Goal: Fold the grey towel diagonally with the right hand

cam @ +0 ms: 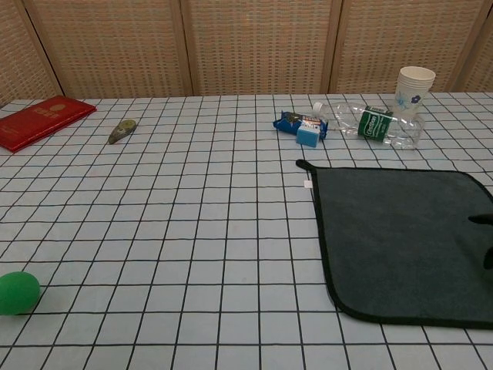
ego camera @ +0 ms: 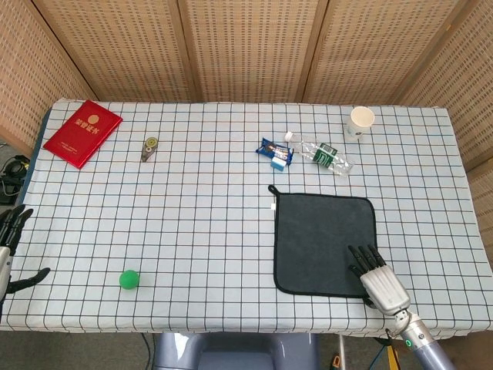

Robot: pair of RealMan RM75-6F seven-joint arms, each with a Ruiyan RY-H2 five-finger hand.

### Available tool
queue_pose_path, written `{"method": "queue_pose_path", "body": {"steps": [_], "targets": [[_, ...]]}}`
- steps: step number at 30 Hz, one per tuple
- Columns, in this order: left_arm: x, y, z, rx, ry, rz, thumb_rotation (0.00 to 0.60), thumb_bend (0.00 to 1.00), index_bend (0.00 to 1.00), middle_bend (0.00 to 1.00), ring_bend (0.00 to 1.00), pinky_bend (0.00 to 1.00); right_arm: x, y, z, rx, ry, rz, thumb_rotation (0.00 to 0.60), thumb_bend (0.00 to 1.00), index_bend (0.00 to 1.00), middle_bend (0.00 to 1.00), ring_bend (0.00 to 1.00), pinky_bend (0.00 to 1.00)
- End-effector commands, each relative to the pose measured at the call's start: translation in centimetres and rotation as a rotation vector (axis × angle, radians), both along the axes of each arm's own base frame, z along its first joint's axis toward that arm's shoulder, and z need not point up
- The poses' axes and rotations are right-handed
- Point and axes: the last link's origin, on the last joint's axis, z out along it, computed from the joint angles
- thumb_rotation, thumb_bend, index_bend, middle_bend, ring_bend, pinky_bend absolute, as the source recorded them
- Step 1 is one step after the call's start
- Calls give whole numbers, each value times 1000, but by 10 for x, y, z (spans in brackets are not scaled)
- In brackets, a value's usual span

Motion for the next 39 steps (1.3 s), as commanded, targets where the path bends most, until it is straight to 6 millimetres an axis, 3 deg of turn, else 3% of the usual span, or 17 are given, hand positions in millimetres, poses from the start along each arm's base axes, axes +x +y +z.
{"method": "queue_pose_path", "body": {"steps": [1,9,22,29,39], "targets": [[0,0,0,-1,1,0,600,0,0,0,0,0,-1,-1,-1,-1,11,-2,600,251,335,0,0,0],[0,0,-1,-2,2,1,600,0,0,0,0,0,0,-3,1,-11,-4,-8,600,487,345,0,0,0],[1,0,-1,-2,4,-2,600,0,0,0,0,0,0,-4,6,-23,-22,-10,600,579,349,0,0,0],[0,0,-1,-2,4,-3,600,0,0,0,0,0,-1,-5,9,-27,-23,-18,600,719,368,2,0,0],[1,-1,-1,-4,4,-4,600,0,0,0,0,0,3,-7,11,-36,-44,-7,600,719,596,35,0,0]]}}
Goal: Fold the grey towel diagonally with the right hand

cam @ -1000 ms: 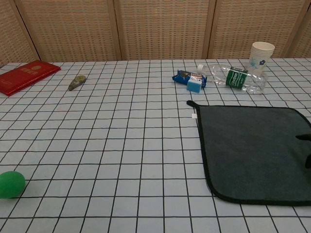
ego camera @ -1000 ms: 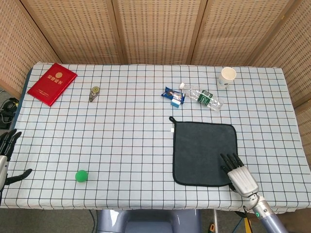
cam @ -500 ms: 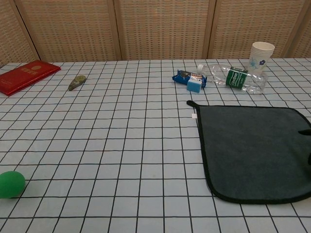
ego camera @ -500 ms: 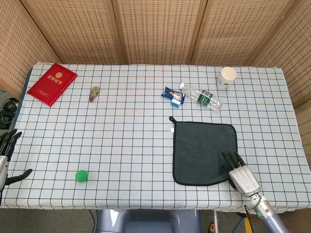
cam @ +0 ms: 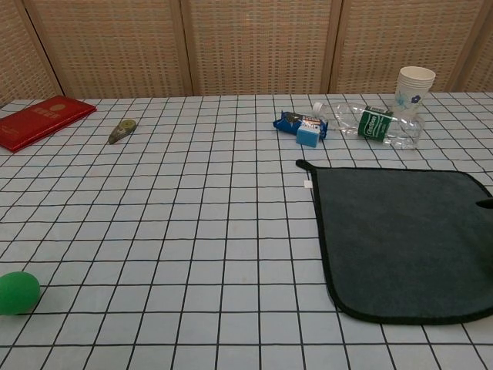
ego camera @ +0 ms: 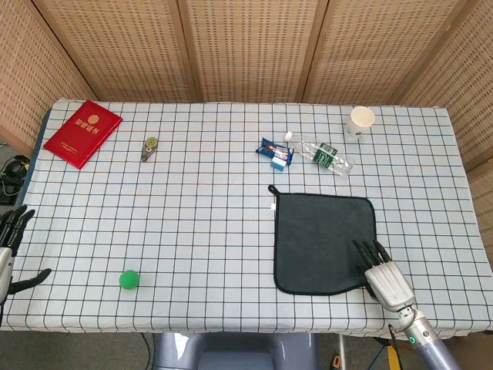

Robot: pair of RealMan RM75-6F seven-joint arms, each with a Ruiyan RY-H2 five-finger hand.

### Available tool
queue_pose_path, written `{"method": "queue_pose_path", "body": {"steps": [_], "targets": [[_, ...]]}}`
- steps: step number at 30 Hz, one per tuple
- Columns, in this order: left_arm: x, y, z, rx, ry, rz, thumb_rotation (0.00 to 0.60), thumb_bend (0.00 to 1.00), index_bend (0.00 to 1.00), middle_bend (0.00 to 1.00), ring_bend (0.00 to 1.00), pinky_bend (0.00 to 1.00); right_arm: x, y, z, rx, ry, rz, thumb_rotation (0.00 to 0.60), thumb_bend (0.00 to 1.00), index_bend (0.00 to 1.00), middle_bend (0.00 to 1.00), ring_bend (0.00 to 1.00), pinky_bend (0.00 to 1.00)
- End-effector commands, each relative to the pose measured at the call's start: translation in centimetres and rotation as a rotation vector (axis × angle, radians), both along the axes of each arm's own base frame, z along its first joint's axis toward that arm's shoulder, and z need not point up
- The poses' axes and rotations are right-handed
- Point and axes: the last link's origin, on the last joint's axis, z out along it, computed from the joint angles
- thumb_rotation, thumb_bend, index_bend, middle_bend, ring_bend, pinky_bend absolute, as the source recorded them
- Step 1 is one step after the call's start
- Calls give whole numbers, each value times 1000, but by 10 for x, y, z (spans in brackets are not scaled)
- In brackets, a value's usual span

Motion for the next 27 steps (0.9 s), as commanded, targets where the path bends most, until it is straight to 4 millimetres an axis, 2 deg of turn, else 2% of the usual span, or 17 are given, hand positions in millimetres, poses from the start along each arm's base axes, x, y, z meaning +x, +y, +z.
{"method": "queue_pose_path", "body": {"steps": [1,10,15,18,27], "targets": [[0,0,0,1,0,0,600,0,0,0,0,0,1,-2,1,-6,-4,6,600,719,610,36,0,0],[0,0,0,2,-1,1,600,0,0,0,0,0,6,-7,2,-3,-2,23,600,719,640,42,0,0],[0,0,0,-3,-1,2,600,0,0,0,0,0,16,-17,3,13,-18,25,600,720,651,48,0,0],[0,1,-1,-5,0,3,600,0,0,0,0,0,27,-27,5,28,-34,29,600,721,653,51,0,0],[-3,5,-1,-7,-7,21,600,0,0,0,0,0,79,-78,2,79,-6,74,600,718,677,74,0,0]]}}
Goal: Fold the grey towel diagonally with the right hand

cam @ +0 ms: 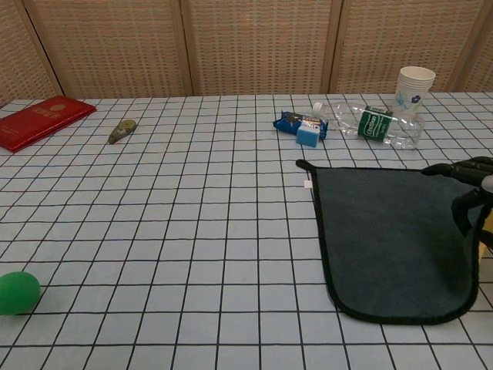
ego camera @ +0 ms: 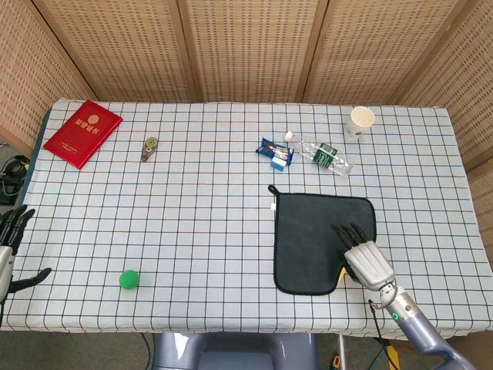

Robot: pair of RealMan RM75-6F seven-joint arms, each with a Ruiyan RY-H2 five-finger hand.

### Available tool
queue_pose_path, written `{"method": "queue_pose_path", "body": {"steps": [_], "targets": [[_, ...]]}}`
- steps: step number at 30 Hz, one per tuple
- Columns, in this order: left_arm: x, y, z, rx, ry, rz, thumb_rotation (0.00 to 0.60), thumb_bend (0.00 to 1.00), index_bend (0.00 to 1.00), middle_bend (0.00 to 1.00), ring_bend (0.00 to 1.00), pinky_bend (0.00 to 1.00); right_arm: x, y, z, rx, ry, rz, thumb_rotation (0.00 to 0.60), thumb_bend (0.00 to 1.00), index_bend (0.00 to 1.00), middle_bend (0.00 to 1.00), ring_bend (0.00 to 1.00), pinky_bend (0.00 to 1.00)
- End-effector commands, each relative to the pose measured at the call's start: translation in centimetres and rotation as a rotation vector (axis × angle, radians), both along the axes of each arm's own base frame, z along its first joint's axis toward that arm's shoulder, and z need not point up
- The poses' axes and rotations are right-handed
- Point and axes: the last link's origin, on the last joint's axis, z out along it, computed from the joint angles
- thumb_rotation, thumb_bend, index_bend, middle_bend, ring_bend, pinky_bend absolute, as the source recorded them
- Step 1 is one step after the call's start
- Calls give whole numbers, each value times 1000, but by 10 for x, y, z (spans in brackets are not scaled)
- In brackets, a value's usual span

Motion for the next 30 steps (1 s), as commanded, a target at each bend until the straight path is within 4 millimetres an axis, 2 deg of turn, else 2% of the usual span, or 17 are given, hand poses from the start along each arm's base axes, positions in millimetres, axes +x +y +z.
{"method": "queue_pose_path", "body": {"steps": [1,11,18,24,30], "targets": [[-1,2,0,-1,-3,6,600,0,0,0,0,0,24,-27,-1,2,31,23,600,718,677,74,0,0],[-6,7,2,8,0,23,600,0,0,0,0,0,63,-77,-16,1,40,2,600,716,682,74,0,0],[-9,9,2,3,-9,36,600,0,0,0,0,0,84,-106,-38,5,19,-45,600,713,676,81,0,0],[-12,12,2,2,-8,50,600,0,0,0,0,0,99,-123,-55,-19,44,-49,600,710,680,82,0,0],[-14,13,4,8,-14,59,600,0,0,0,0,0,104,-136,-68,-44,73,-76,600,709,682,82,0,0]]}}
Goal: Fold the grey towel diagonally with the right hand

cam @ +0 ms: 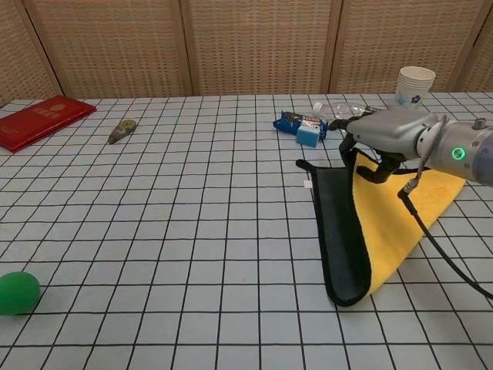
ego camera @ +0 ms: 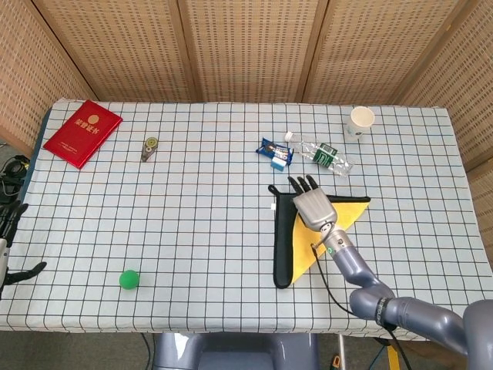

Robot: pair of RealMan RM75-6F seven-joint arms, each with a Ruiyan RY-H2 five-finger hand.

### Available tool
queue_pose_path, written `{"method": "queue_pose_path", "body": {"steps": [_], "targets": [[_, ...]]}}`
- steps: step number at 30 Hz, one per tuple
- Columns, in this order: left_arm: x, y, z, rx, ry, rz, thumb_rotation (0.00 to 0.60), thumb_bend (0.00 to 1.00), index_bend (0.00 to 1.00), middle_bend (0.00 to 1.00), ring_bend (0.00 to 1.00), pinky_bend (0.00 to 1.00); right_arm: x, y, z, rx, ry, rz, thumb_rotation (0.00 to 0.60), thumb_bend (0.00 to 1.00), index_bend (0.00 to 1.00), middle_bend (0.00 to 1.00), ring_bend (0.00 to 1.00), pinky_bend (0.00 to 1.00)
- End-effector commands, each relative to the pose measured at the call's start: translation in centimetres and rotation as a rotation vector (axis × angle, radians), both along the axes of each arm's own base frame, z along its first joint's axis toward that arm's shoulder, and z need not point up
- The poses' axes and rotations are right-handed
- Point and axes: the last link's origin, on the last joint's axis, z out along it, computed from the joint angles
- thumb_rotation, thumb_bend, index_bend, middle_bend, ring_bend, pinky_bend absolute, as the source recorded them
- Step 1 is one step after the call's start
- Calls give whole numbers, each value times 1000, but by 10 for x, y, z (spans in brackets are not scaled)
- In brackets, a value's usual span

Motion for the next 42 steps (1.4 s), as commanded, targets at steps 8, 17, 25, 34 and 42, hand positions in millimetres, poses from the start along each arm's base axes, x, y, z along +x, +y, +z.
{"method": "queue_pose_path", "body": {"steps": [8,17,25,34,42], "targets": [[-2,0,3,3,-11,4,600,0,0,0,0,0,10,-10,-10,-44,33,-13,600,708,686,84,0,0],[-1,0,3,1,-12,0,600,0,0,0,0,0,14,-13,-18,-43,55,-27,600,701,688,84,0,0],[-1,1,3,1,-13,4,600,0,0,0,0,0,18,-17,-22,-60,62,-33,600,492,396,59,0,0],[-2,1,4,3,-17,3,600,0,0,0,0,0,23,-17,-15,-96,21,-33,600,167,83,11,0,0],[0,0,4,3,-20,-1,600,0,0,0,0,0,29,-11,9,-131,-22,0,600,167,97,11,0,0]]}}
